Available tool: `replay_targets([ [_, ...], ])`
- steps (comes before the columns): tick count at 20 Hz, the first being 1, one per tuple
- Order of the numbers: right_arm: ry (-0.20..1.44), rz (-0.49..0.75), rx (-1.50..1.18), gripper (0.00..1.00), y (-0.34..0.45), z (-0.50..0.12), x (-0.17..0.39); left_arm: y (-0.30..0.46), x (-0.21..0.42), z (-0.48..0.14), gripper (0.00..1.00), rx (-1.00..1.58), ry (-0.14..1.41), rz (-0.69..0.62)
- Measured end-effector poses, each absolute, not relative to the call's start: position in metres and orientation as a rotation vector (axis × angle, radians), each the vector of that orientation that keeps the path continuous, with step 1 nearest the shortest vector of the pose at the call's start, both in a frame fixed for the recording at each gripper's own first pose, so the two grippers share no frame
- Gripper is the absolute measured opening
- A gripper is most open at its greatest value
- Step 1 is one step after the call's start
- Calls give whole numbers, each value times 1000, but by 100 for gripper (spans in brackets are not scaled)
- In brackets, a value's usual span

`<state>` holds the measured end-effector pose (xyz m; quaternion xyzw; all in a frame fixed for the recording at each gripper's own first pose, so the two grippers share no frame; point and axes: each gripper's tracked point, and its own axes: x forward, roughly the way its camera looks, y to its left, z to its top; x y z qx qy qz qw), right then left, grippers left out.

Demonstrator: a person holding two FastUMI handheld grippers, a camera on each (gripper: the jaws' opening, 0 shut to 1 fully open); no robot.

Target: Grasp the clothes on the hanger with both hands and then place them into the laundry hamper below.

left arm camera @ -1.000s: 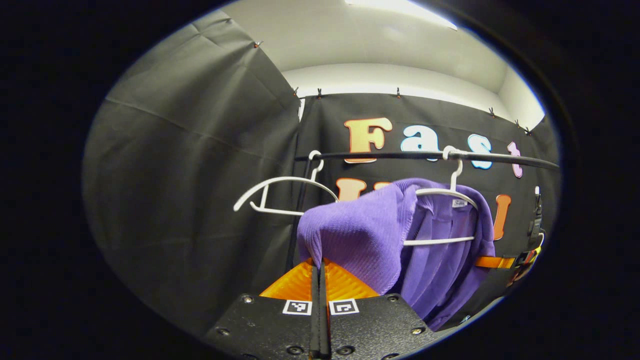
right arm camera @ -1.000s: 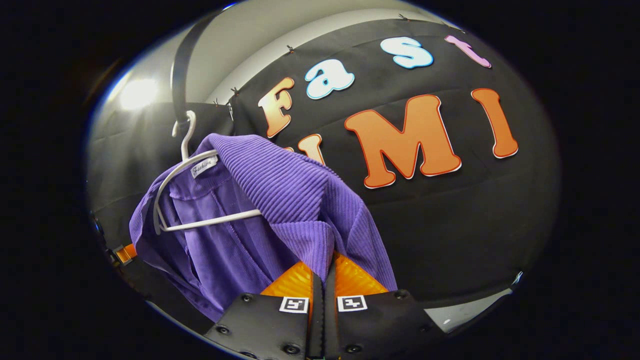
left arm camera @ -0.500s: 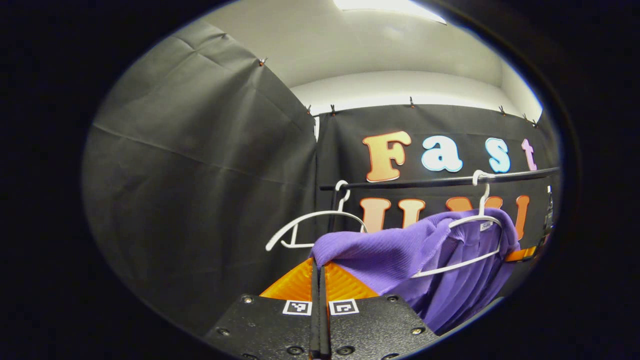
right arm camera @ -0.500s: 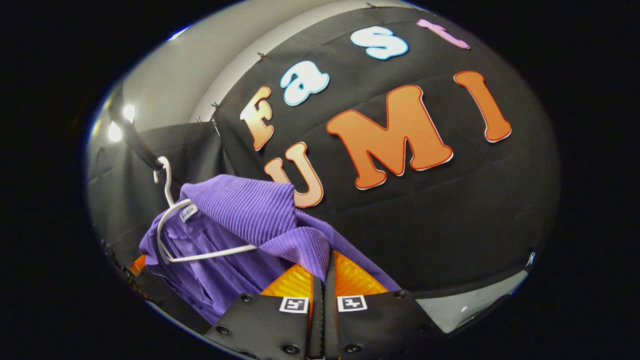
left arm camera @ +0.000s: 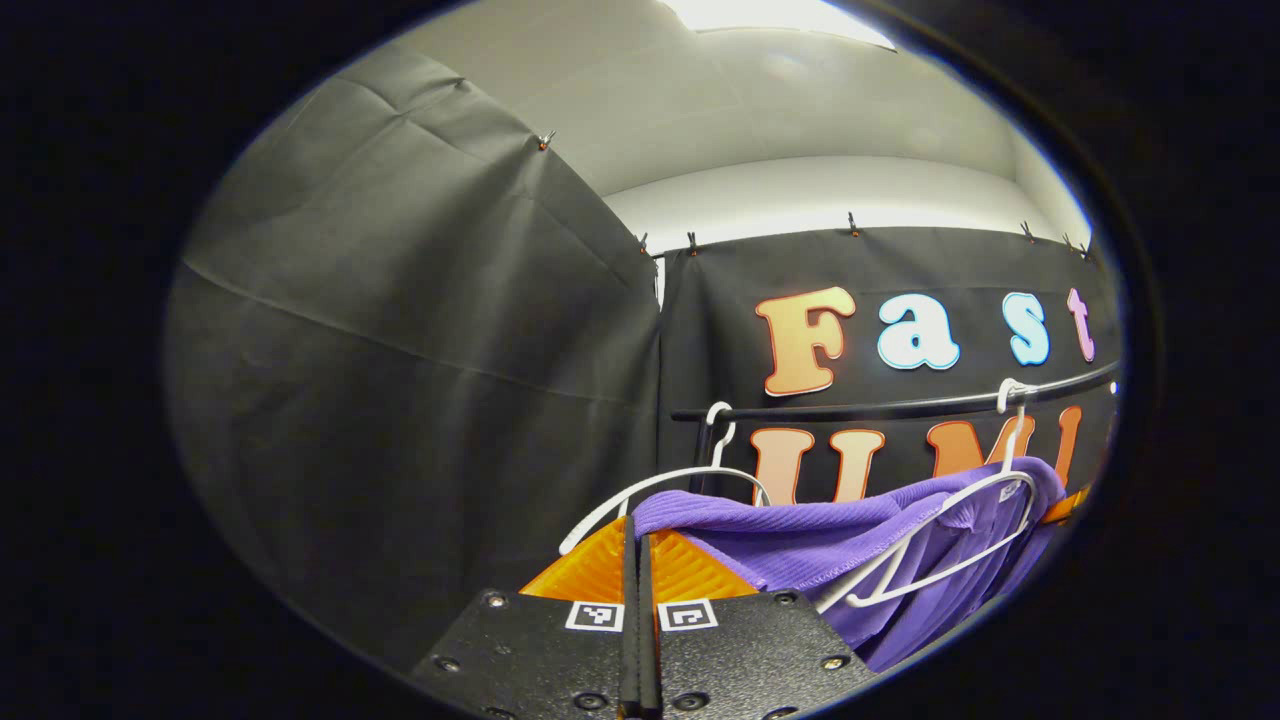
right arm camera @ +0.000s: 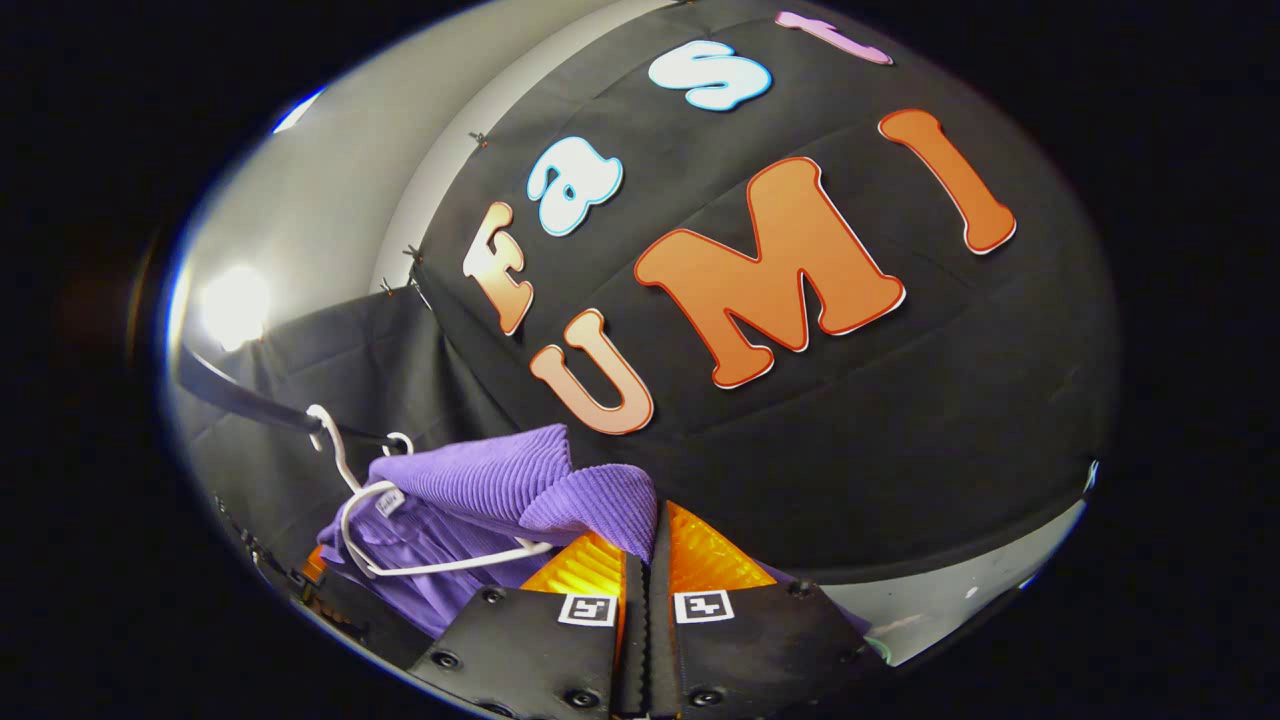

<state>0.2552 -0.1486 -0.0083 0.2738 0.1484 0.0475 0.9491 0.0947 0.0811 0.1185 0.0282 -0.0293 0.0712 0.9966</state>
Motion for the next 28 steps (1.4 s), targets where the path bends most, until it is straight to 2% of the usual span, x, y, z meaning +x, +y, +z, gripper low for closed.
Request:
replay_targets([
  [5,247,133,691,8,-168,10,264,76,112,114,0,98,-48,129],
  [9,298,39,671,8,-194,-24,275,69,129,83,0,93,25,93],
  [16,370,-13,658,8,-210,-74,270,55,132,18,0,46,153,49],
  [23,454,-64,628,8,-215,-117,232,66,109,-7,0,46,211,29],
  [28,462,-74,577,8,-200,-127,197,61,79,4,0,33,179,15],
])
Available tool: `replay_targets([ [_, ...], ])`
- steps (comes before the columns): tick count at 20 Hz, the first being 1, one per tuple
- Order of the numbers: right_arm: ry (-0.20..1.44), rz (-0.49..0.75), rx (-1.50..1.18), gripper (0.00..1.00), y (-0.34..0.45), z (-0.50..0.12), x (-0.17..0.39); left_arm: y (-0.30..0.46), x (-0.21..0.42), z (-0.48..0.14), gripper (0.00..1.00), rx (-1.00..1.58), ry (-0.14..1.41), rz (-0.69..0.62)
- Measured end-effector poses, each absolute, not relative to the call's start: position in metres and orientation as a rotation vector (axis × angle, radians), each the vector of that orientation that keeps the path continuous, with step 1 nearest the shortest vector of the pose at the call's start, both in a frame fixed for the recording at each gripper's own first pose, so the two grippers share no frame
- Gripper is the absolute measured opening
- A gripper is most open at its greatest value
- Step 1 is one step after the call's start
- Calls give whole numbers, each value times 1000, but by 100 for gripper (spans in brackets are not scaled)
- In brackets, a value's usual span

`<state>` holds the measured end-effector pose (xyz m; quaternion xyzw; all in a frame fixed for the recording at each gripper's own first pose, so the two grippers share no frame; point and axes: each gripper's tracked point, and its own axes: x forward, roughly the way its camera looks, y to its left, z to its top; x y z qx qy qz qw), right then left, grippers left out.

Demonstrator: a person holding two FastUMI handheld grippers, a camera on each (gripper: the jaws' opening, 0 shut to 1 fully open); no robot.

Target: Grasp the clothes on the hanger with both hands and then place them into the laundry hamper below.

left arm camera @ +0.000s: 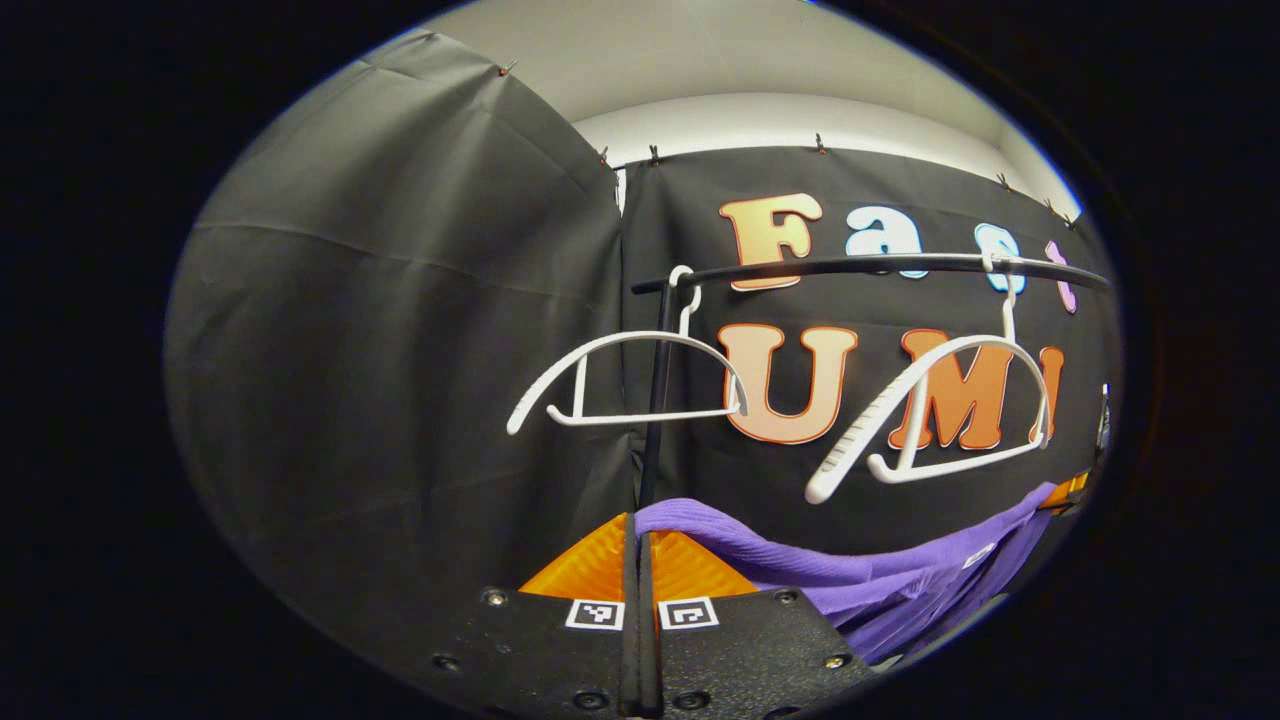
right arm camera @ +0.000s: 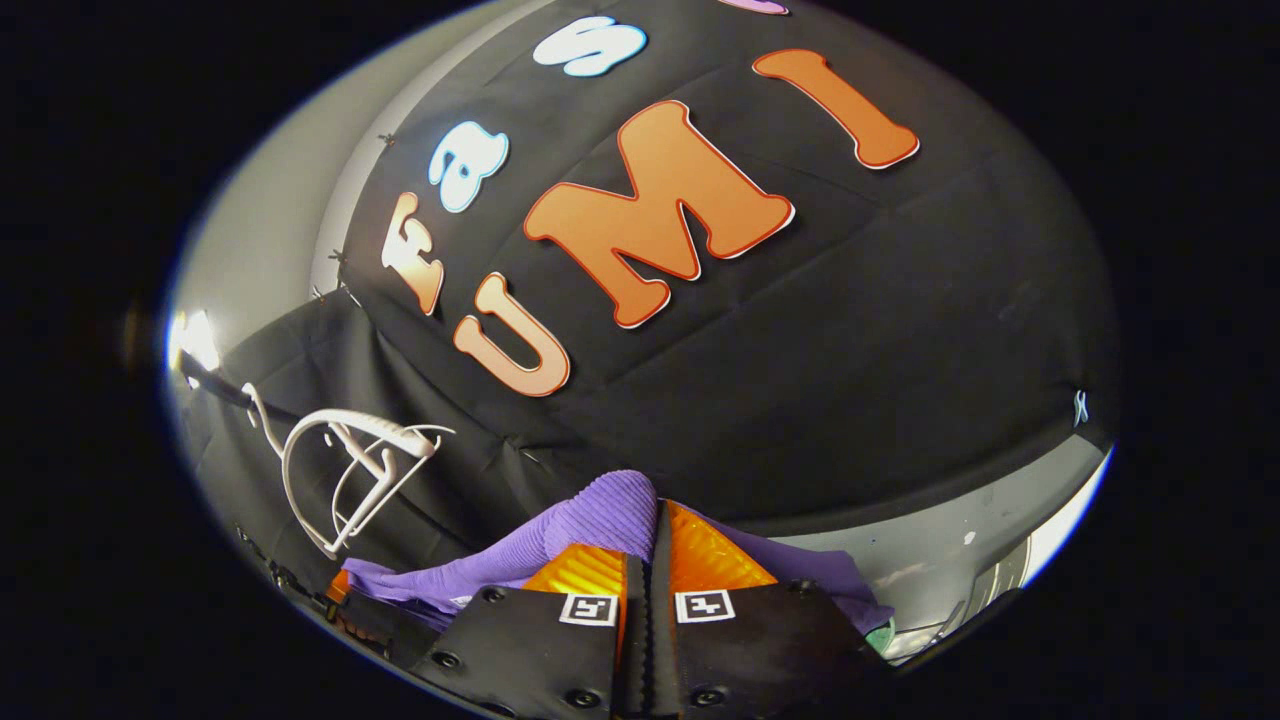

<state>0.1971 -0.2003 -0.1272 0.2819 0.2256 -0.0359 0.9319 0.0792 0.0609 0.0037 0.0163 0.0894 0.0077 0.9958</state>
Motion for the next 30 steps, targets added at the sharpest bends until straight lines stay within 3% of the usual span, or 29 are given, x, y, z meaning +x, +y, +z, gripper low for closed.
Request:
replay_targets([
  [7,450,24,579,8,-125,-106,145,-6,29,10,0,-10,191,-147],
  [8,442,41,572,3,-114,-101,140,-15,21,11,0,6,185,-172],
  [9,435,58,566,8,-104,-98,134,-25,14,11,0,21,182,-195],
  [16,410,113,535,8,-60,-93,108,-107,-24,2,0,28,198,-356],
  [30,482,8,430,8,-82,-207,69,-208,-37,-127,0,15,362,-505],
])
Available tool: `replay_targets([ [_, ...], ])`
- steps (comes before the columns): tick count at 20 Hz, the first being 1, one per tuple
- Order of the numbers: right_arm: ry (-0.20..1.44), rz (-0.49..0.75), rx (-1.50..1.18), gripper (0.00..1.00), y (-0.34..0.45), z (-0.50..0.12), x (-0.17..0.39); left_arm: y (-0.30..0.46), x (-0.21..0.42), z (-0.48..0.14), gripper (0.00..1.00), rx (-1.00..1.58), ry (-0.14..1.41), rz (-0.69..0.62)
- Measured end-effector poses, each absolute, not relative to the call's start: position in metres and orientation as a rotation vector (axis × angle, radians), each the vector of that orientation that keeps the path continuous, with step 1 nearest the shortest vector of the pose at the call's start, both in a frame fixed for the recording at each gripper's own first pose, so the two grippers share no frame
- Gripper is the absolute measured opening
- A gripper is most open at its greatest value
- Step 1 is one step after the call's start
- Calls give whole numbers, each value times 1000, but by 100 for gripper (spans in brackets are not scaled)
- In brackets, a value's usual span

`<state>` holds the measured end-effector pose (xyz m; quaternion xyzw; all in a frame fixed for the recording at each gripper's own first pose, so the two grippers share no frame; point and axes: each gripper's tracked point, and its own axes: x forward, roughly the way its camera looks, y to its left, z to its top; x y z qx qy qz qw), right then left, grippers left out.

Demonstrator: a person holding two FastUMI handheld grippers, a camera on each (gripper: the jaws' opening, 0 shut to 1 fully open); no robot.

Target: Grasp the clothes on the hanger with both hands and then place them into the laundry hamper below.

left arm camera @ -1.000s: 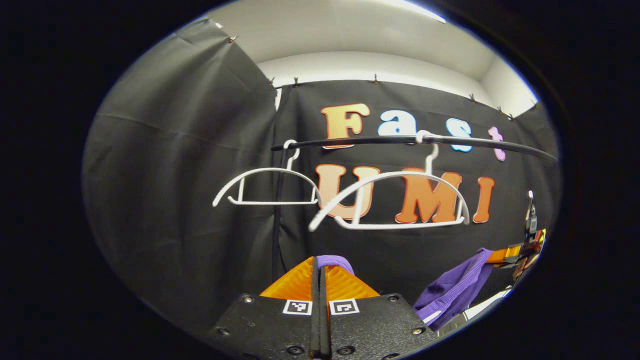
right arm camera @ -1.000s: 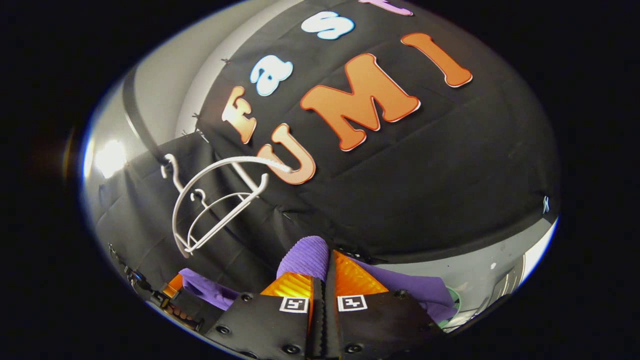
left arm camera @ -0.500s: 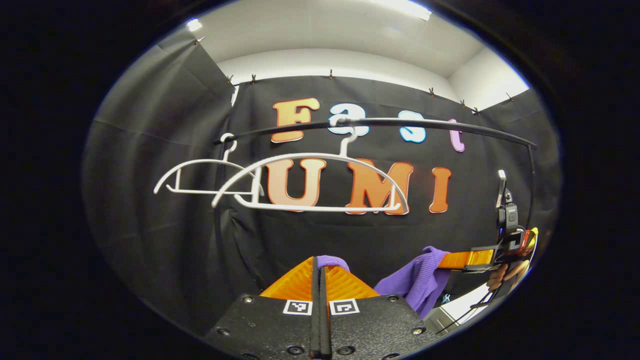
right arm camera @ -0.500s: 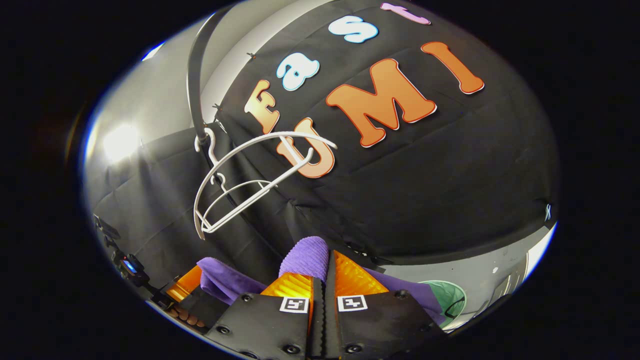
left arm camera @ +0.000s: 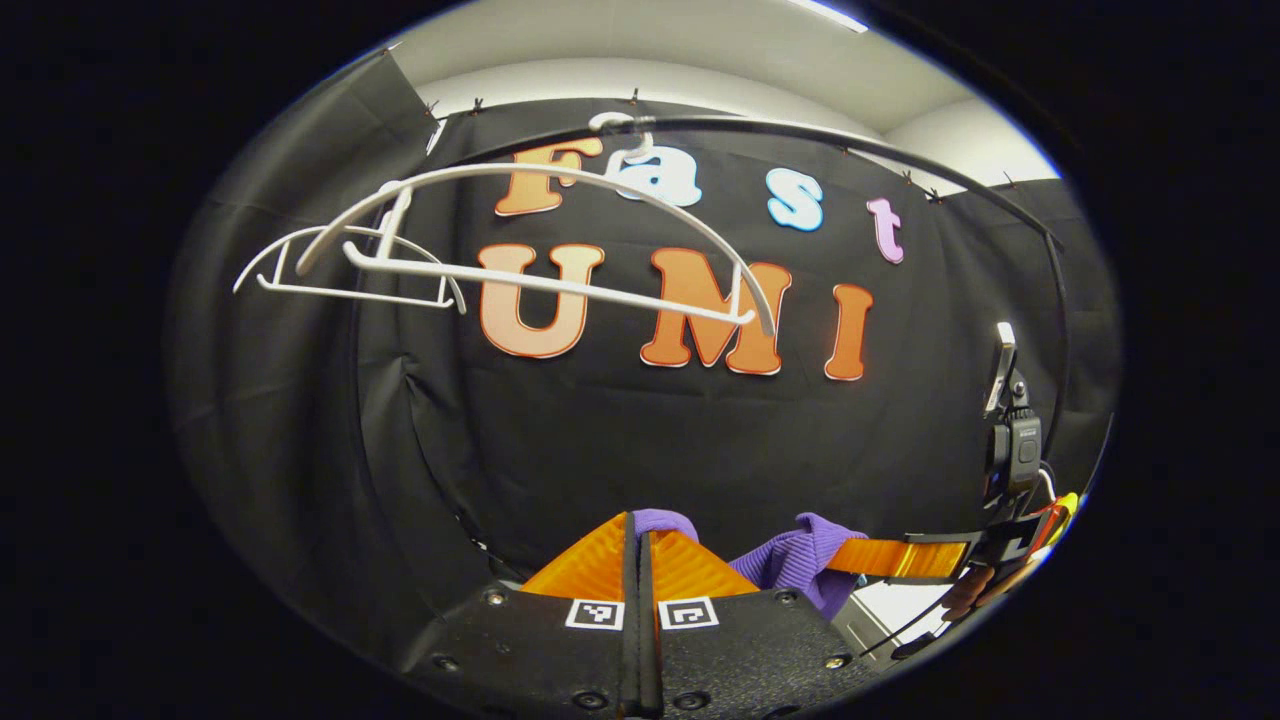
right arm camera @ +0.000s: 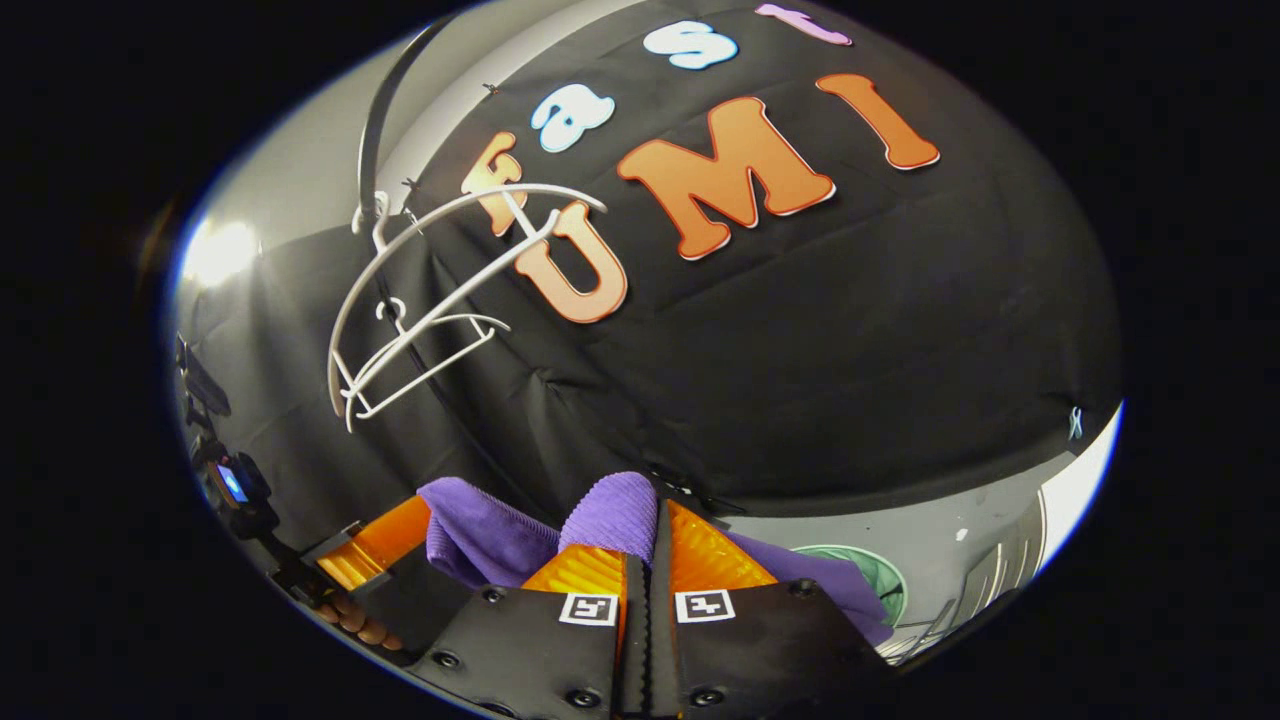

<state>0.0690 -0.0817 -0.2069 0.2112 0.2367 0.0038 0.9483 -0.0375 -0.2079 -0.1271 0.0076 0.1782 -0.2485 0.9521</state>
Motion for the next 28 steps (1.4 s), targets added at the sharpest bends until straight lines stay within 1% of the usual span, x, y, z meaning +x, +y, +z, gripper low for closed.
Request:
replay_targets([
  [4,508,-44,392,8,-108,-255,57,-220,-30,-180,0,27,453,-527],
  [7,535,-45,371,8,-118,-289,50,-224,-32,-221,0,50,507,-526],
  [11,591,-79,349,8,-133,-347,45,-227,-34,-283,0,83,581,-532],
  [15,667,-119,353,8,-144,-409,35,-237,-41,-349,0,66,741,-521],
  [20,783,-169,352,8,-160,-487,16,-217,-55,-421,0,151,833,-472],
  [25,918,-214,307,8,-164,-564,-8,-200,-81,-489,0,151,986,-455],
  [27,948,-225,307,8,-158,-582,-11,-188,-83,-506,0,154,1007,-435],
  [28,961,-232,304,8,-157,-591,-9,-189,-84,-498,0,157,1013,-423],
])
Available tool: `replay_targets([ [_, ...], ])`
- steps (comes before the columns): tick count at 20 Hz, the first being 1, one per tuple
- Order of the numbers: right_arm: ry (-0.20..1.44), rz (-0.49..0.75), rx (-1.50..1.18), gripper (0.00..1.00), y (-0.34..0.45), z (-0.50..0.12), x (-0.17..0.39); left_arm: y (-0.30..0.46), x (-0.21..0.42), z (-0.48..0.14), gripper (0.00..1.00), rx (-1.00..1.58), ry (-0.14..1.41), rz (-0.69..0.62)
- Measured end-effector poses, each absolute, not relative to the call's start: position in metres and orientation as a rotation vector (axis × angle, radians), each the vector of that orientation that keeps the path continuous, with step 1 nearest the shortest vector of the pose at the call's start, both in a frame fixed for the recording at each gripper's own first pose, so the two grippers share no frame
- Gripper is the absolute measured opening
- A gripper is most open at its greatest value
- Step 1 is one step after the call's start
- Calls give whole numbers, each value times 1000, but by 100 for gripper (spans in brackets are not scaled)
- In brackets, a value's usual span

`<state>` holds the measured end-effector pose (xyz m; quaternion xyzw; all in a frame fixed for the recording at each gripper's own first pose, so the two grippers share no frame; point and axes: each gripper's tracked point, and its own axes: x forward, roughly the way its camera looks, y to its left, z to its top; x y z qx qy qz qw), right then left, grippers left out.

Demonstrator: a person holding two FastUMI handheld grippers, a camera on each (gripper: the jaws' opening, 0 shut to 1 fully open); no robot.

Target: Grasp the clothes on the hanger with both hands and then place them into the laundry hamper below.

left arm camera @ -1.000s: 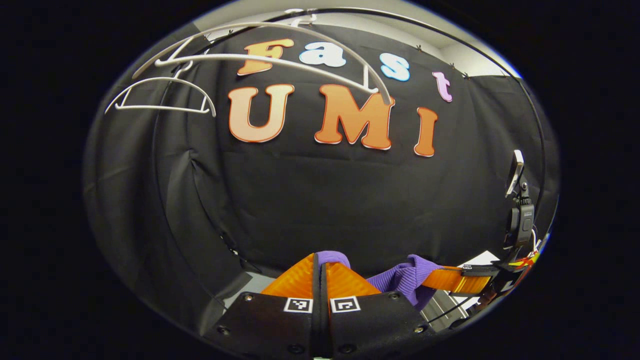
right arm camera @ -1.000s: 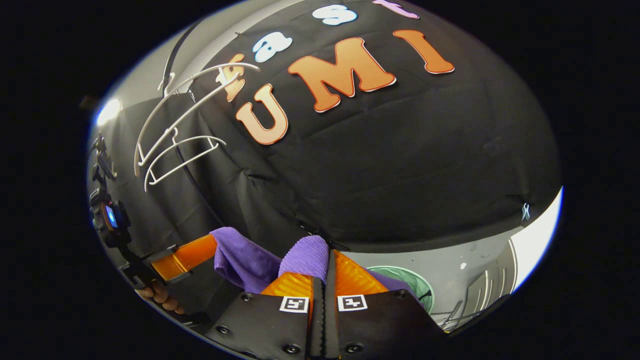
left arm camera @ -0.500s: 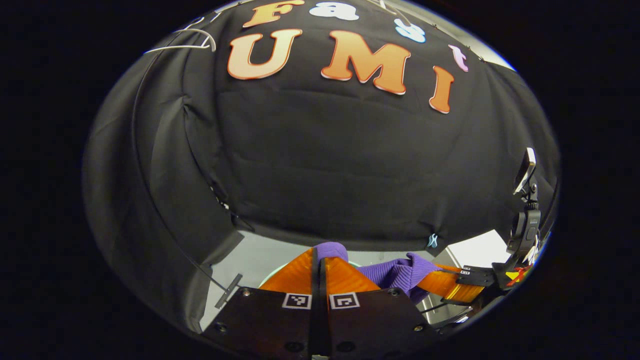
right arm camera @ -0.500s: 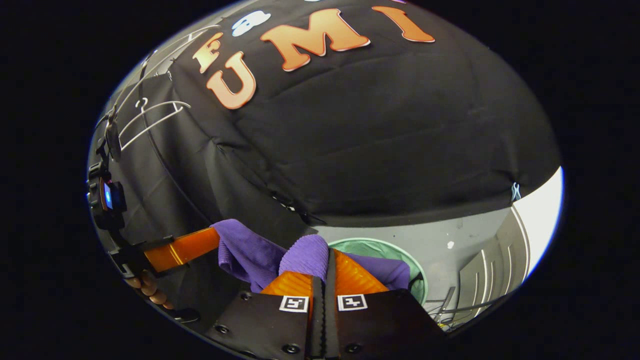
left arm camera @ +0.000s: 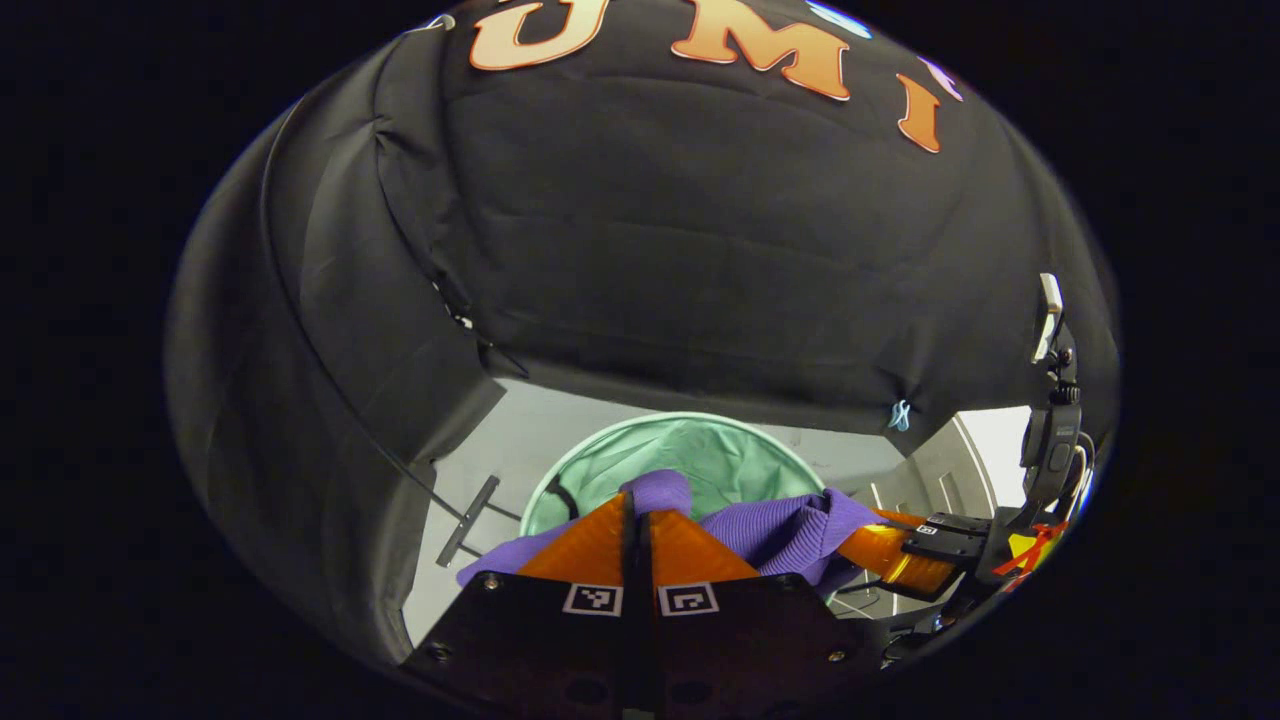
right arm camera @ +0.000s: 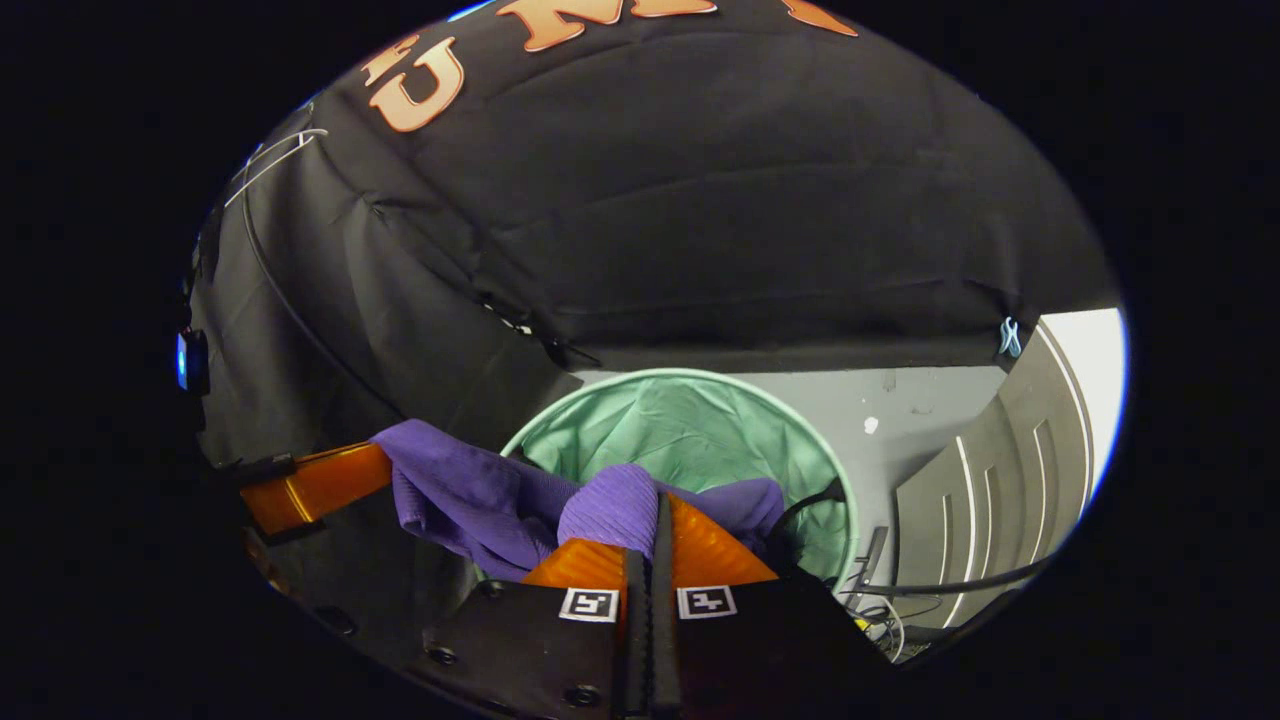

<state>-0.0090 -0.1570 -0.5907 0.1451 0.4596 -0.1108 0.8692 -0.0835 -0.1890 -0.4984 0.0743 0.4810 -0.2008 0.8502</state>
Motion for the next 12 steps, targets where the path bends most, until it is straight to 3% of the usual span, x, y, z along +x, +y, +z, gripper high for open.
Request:
replay_targets([
  [5,1021,-299,280,14,-170,-626,-21,-192,-93,-504,0,133,1079,-398],
  [8,1014,-295,328,70,-162,-631,-22,-209,-101,-517,1,143,1158,-412],
  [10,1014,-306,315,66,-168,-628,-23,-202,-108,-539,0,162,1211,-398],
  [11,1016,-313,306,88,-170,-629,-25,-201,-115,-547,1,153,1243,-389],
  [12,1014,-318,305,84,-170,-629,-26,-202,-119,-553,2,130,1258,-387],
])
